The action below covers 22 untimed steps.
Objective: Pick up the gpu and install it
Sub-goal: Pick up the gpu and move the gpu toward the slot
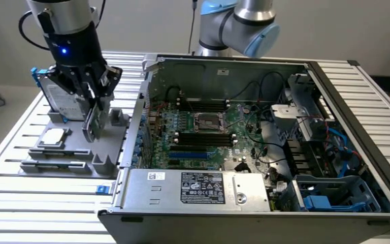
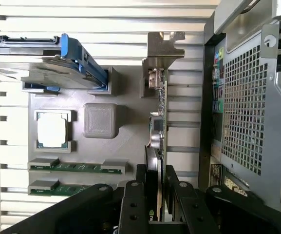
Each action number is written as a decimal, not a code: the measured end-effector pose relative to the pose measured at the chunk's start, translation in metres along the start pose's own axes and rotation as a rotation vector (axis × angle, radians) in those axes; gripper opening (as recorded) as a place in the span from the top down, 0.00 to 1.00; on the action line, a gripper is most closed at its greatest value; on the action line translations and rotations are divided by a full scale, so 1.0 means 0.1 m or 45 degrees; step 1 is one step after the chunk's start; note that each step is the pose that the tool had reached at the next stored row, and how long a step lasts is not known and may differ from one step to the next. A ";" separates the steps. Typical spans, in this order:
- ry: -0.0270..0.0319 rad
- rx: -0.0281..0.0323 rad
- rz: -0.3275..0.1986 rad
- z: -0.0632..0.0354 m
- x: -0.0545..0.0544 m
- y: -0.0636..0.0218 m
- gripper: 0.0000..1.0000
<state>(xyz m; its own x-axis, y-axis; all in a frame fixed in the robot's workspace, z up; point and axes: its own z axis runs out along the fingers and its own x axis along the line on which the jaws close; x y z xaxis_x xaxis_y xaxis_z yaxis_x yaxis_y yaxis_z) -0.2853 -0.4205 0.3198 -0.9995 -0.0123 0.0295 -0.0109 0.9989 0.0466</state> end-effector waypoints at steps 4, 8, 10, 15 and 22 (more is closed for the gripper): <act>-0.0001 -0.0001 0.000 -0.184 -0.01 0.008 0.73; 0.0000 0.0000 0.000 -0.365 -0.05 0.013 0.73; 0.0000 -0.0001 0.000 -0.456 -0.09 0.011 0.73; 0.0018 -0.0001 0.000 -0.694 -0.26 -0.026 0.73; 0.0075 -0.0019 0.000 -1.019 -0.51 -0.101 0.73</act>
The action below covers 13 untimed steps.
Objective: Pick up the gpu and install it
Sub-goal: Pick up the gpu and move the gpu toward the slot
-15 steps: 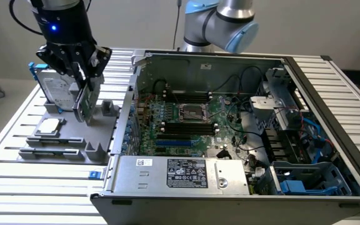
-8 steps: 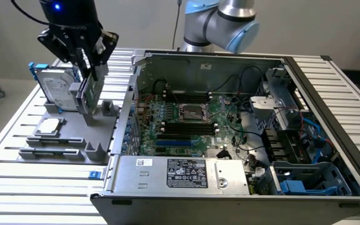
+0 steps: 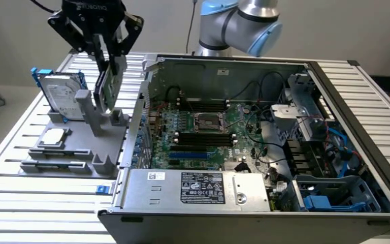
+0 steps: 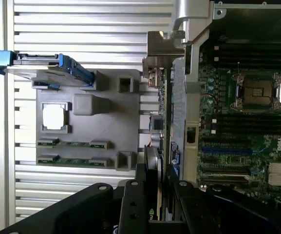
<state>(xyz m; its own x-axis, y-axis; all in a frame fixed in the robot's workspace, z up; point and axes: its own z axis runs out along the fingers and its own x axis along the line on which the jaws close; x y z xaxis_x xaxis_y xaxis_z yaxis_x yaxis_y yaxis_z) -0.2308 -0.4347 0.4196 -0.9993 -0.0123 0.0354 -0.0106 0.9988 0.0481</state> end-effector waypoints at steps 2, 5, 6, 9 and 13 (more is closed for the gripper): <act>0.0019 -0.0027 0.000 -0.090 -0.07 -0.016 0.73; 0.0059 -0.0057 0.000 -0.175 -0.18 -0.041 0.73; 0.0073 -0.0064 0.000 -0.195 -0.23 -0.049 0.73; 0.0107 -0.0097 0.000 -0.232 -0.36 -0.074 0.73; 0.0140 -0.0145 0.000 -0.251 -0.54 -0.106 0.73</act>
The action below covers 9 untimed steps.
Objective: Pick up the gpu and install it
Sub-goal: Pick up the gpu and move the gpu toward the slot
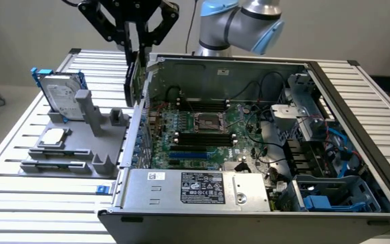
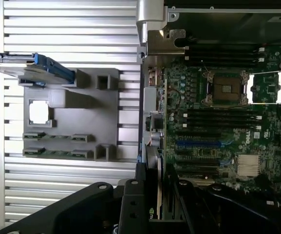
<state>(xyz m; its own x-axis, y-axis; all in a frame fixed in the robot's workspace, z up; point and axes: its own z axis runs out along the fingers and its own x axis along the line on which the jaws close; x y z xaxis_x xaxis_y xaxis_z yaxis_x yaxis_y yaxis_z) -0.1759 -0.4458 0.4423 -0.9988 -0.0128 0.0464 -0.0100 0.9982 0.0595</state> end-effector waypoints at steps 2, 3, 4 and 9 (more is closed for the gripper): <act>0.0007 -0.0020 0.000 -0.005 -0.09 -0.016 0.73; 0.0007 -0.0034 0.000 -0.007 -0.14 -0.023 0.73; 0.0007 -0.0051 0.000 -0.010 -0.18 -0.030 0.73; 0.0006 -0.0145 -0.001 -0.022 -0.41 -0.058 0.73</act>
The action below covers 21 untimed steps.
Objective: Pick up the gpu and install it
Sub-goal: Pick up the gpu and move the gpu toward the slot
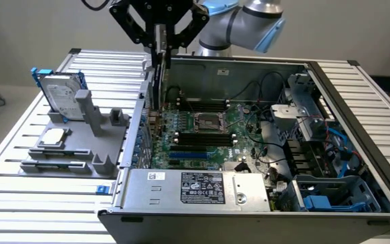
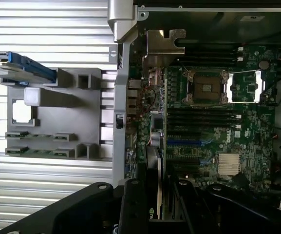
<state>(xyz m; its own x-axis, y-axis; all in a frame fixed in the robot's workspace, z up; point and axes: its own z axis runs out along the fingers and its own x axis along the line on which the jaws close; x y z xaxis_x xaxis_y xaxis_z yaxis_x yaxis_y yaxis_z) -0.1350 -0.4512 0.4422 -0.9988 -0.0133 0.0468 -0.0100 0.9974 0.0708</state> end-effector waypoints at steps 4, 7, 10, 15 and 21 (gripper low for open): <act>0.0000 -0.0058 0.000 -0.010 -0.18 -0.023 0.73; 0.0000 -0.0095 -0.001 -0.016 -0.32 -0.038 0.73; 0.0000 -0.0101 0.000 -0.017 -0.45 -0.048 0.73; 0.0000 -0.0101 -0.001 -0.007 -0.68 -0.057 0.73; -0.0004 -0.0101 -0.001 0.039 -0.96 -0.065 0.73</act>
<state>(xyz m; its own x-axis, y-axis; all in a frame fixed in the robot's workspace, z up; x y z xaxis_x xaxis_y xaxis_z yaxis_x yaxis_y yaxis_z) -0.0394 -0.4562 0.4334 -0.9988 -0.0137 0.0464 -0.0100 0.9968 0.0788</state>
